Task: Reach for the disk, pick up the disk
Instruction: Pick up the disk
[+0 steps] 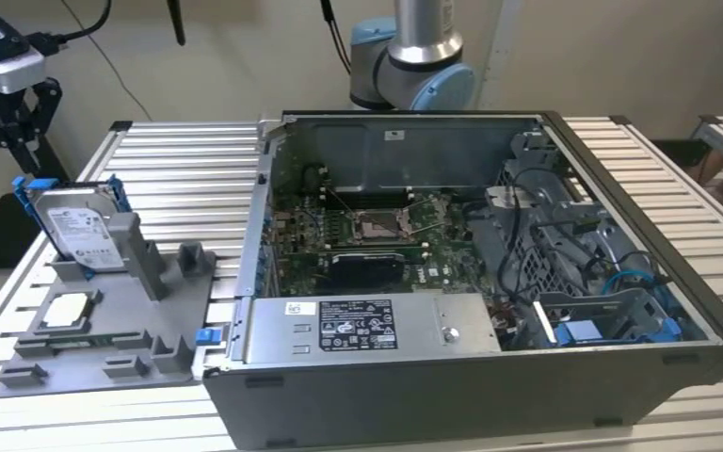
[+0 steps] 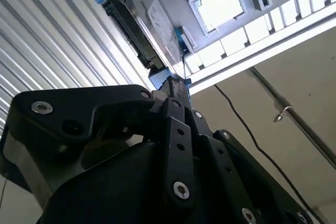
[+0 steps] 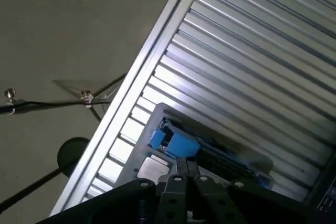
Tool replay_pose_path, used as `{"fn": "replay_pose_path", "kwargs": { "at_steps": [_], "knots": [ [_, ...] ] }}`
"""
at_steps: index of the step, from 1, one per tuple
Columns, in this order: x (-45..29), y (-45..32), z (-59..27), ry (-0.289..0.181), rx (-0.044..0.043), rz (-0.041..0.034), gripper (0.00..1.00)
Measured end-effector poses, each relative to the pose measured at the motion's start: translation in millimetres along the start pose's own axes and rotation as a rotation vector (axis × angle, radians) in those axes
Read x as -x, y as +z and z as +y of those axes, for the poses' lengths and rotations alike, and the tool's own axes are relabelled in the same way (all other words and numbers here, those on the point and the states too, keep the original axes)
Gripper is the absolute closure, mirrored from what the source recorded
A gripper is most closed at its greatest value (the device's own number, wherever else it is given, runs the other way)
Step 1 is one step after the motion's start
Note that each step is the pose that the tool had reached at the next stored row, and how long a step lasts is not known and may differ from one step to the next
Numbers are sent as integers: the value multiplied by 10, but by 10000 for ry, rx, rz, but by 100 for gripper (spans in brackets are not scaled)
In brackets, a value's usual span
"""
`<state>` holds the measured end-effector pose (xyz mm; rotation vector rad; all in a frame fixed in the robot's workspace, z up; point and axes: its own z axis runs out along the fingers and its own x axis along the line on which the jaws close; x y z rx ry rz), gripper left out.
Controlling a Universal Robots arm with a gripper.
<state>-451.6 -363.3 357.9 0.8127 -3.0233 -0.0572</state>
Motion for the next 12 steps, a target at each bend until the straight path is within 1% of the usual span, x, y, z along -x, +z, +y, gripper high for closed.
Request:
{"fn": "replay_pose_path", "kwargs": {
  "at_steps": [4,12],
  "knots": [
    [0,1,0,-610,-1,22,100],
    [0,0,0,-2056,-1,77,100]
  ]
}}
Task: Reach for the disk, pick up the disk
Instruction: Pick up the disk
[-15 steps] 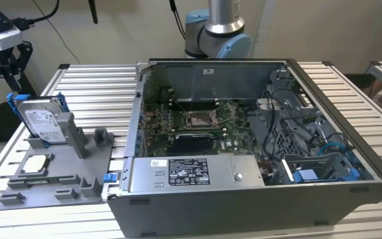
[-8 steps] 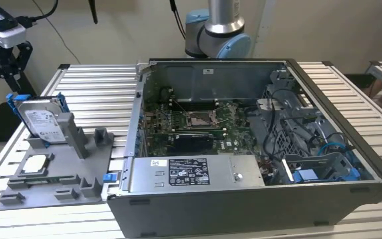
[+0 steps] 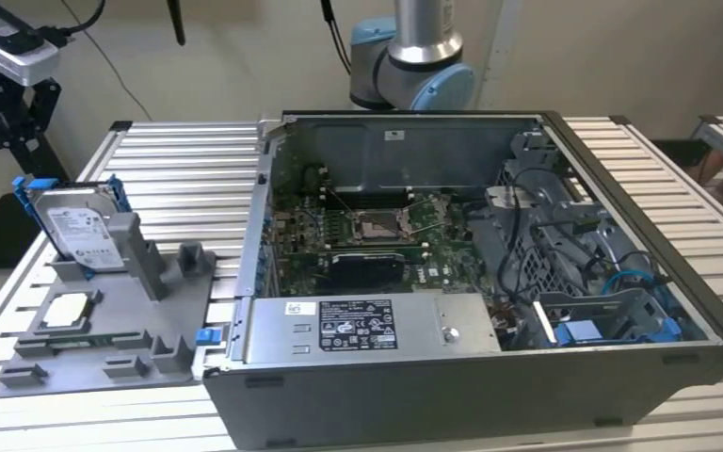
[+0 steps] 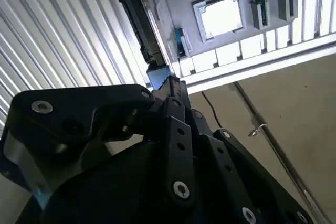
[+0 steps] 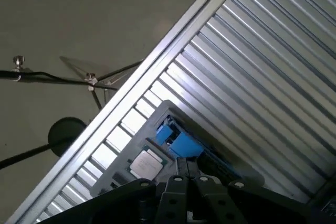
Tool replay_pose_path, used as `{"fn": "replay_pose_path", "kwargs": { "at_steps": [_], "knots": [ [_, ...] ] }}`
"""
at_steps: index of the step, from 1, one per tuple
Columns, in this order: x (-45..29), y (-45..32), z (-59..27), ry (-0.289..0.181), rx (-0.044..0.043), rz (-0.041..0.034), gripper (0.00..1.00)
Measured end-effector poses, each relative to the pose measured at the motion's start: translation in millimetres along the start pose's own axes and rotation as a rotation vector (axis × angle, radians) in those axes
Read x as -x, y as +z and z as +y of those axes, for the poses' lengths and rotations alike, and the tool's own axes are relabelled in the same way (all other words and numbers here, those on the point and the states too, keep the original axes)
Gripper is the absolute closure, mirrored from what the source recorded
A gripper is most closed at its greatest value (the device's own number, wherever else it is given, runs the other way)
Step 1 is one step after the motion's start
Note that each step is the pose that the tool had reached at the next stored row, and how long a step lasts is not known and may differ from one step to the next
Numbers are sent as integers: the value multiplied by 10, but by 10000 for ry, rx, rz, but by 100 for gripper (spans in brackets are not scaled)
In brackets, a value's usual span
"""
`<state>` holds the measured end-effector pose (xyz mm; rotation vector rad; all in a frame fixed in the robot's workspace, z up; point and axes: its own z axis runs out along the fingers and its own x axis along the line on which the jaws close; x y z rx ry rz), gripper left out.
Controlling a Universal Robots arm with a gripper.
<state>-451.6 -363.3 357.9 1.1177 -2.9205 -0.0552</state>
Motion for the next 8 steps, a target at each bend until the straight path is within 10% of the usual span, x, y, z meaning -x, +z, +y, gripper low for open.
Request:
{"fn": "replay_pose_path", "kwargs": {
  "at_steps": [8],
  "knots": [
    [0,0,0,-1475,-1,56,100]
  ]
}}
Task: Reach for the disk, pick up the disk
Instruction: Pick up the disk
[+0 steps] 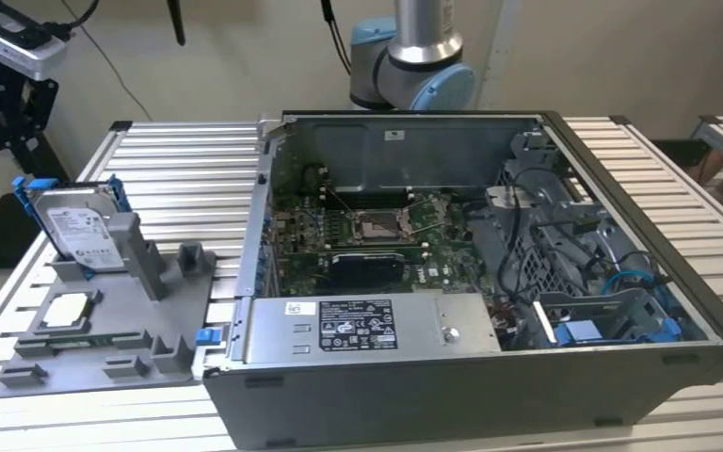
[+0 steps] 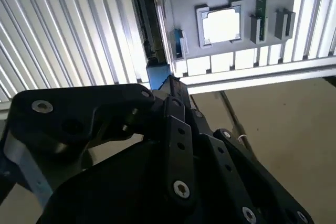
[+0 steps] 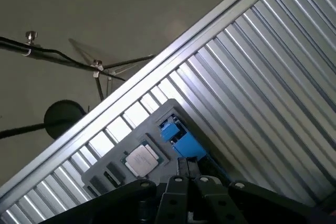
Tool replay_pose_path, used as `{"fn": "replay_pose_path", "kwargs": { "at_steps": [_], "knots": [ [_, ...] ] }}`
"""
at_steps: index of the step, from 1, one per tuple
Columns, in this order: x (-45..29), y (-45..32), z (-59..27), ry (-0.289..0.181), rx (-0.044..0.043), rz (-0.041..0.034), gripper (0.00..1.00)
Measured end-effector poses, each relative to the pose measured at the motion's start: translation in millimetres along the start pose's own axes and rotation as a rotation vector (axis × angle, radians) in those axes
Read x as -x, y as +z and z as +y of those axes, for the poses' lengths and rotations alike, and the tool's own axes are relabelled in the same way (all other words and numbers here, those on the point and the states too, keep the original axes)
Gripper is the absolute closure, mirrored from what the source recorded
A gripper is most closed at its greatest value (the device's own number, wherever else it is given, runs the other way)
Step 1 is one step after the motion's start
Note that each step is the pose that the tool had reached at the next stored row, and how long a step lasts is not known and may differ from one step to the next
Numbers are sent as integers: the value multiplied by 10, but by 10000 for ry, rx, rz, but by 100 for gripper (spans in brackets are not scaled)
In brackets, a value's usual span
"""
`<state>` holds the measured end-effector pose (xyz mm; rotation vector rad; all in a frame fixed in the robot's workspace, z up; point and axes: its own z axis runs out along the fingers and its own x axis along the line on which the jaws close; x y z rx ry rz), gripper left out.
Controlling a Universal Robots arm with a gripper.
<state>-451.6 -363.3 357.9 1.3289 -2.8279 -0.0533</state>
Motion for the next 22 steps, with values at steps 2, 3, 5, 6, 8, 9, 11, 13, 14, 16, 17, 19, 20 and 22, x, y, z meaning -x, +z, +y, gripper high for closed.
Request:
{"fn": "replay_pose_path", "kwargs": {
  "at_steps": [2,3,5,6,8,9,11,13,14,16,17,19,20,22],
  "knots": [
    [0,0,0,-376,0,15,100],
    [0,0,0,-555,0,22,100],
    [0,0,0,-908,0,34,100],
    [0,0,0,-1094,-1,42,100],
    [0,0,0,-1458,-1,56,100],
    [0,0,0,-1639,-1,62,100],
    [0,0,0,-2003,-1,77,100],
    [0,0,0,-2363,-1,91,100],
    [0,0,0,-2549,-2,97,100],
    [0,0,0,-2903,-1,111,100],
    [0,0,0,-3093,-1,118,100],
    [0,0,0,-3452,-2,131,100],
    [0,0,0,-3637,-2,138,100],
    [0,0,0,-4013,-2,153,100]
  ]
}}
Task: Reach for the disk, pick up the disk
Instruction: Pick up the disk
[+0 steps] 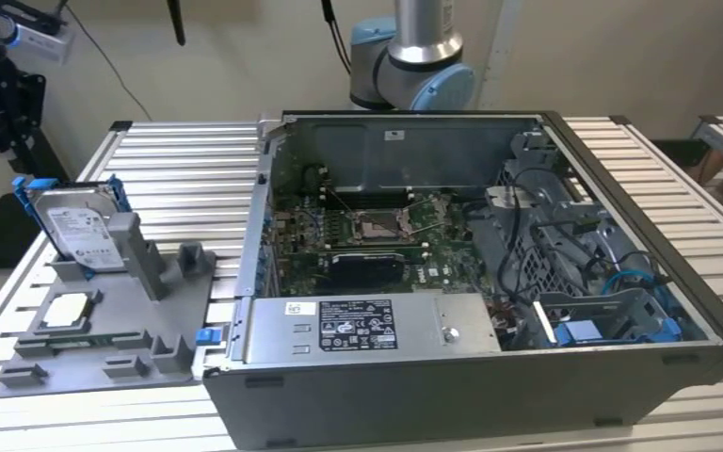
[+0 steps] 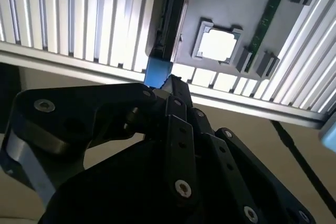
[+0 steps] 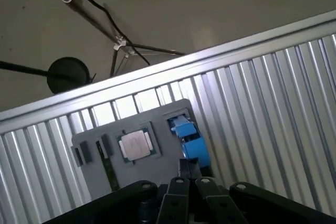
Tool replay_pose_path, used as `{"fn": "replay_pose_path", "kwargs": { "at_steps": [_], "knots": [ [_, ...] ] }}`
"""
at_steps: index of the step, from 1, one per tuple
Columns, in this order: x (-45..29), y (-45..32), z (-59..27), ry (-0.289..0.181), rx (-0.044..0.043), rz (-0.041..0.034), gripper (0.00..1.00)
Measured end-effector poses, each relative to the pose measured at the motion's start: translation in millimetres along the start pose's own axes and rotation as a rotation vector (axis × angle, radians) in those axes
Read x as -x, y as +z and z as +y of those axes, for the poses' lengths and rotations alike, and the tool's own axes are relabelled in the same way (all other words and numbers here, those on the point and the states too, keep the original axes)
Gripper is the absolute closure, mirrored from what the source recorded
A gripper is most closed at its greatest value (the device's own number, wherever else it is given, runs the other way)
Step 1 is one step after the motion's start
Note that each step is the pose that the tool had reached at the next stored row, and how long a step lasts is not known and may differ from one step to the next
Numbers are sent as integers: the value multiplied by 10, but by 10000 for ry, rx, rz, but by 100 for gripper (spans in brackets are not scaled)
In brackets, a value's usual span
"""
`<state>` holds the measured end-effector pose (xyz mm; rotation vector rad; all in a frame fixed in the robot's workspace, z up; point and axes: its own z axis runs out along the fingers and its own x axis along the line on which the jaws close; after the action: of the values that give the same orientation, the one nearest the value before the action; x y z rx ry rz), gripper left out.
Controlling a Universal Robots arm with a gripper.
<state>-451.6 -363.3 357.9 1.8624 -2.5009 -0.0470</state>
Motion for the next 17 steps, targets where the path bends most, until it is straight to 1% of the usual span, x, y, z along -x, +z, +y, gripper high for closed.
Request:
{"fn": "replay_pose_path", "kwargs": {
  "at_steps": [4,5,17],
  "knots": [
    [0,0,0,-728,0,27,100],
    [1,0,0,-822,0,30,100],
    [1,0,0,-968,0,37,100]
  ]
}}
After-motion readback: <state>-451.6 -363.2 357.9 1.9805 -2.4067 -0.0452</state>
